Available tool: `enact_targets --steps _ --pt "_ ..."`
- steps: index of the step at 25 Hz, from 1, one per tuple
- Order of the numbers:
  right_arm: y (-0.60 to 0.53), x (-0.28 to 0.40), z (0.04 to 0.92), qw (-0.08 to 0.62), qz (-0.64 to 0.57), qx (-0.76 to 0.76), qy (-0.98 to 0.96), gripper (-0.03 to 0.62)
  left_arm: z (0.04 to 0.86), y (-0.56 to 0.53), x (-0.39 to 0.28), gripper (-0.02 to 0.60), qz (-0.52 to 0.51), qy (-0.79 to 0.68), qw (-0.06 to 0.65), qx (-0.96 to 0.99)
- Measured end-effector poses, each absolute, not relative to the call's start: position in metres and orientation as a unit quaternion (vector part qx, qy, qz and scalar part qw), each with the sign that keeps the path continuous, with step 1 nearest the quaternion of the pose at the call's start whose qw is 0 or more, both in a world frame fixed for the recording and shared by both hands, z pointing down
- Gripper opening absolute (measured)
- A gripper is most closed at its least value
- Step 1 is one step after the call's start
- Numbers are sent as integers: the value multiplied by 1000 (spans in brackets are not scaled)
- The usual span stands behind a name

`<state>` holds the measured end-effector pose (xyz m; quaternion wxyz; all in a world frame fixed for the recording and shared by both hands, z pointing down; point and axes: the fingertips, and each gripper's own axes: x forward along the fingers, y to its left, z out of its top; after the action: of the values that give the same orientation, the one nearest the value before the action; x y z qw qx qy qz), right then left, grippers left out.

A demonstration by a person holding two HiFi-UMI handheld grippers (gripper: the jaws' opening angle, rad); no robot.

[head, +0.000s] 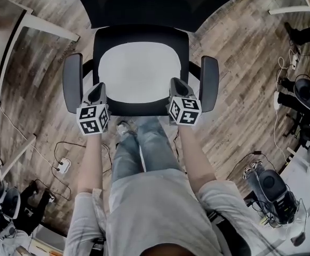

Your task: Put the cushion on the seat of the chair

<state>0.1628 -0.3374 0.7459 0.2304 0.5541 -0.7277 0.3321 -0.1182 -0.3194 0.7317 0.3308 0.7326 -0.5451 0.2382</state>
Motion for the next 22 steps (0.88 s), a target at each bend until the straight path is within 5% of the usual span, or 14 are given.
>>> enact_targets --steps 22 --pt "-290 156 591 153 240 577 -765 25 567 -291 -95 11 186 -527 187 808"
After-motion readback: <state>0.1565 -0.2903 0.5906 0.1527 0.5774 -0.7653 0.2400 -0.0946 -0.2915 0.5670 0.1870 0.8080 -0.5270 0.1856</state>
